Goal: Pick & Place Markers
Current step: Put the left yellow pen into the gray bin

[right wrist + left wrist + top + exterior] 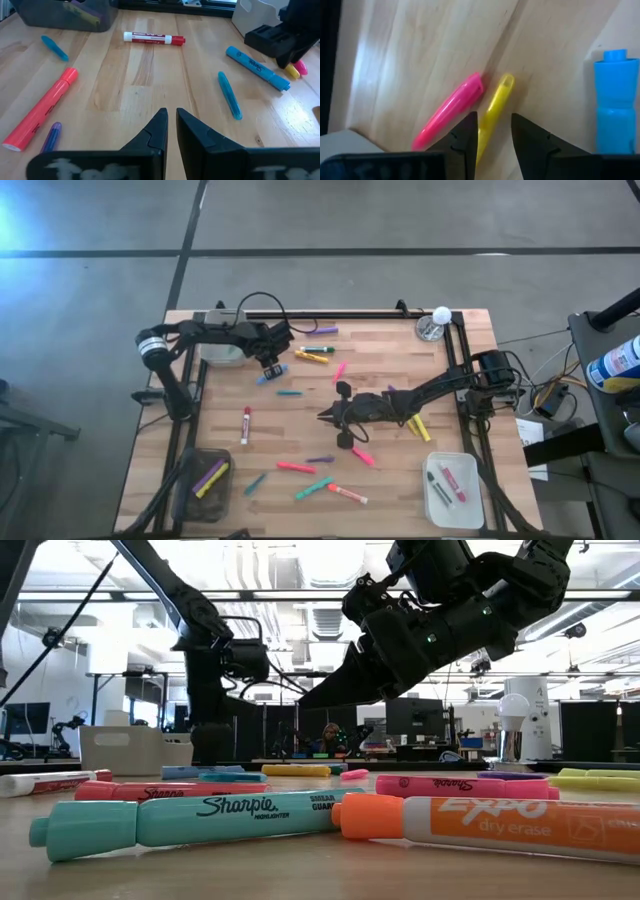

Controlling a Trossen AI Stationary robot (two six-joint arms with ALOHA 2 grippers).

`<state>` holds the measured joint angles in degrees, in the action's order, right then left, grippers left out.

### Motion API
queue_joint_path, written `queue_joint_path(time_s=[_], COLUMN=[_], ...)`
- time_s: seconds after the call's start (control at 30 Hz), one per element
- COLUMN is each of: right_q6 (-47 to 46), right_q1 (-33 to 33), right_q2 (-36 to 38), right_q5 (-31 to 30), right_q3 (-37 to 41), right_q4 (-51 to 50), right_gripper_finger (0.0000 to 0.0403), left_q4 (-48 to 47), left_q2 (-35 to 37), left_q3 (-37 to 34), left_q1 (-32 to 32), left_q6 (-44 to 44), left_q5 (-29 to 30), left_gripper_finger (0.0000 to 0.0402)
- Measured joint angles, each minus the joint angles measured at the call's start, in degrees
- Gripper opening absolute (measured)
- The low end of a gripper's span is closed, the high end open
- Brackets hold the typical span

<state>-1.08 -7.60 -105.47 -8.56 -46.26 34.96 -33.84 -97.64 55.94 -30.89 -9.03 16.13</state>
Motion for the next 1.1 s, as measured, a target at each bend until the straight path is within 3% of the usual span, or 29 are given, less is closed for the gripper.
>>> queue_joint_path(time_s=[0.23,0.57,0.73,1.1], right_q6=[0.0,0.0,0.0,0.0], right_q1=[0.0,0.0,0.0,0.0], right_q2=[0.0,0.0,0.0,0.0], right_q5=[0.0,0.0,0.0,0.0], right_q3=[0.0,0.0,0.0,0.0], right_q4=[0.0,0.0,0.0,0.0], right_gripper_finger=[0.0031,0.0031,0.0031,0.0031], left_q4=[0.5,0.6,-1.6,-16.8], left_q2=[-1.4,-1.5,-0.4,13.6], left_q3=[0.1,0.0,0.4,3.0], left_q1=[-0.1,0.7,1.5,1.0], left_q6=[-1.1,-2.0,-2.9,5.0], left_q5=[0.5,1.0,2.4,9.0], left_gripper_finger=[0.0104,0.0024,0.0025,0.0027])
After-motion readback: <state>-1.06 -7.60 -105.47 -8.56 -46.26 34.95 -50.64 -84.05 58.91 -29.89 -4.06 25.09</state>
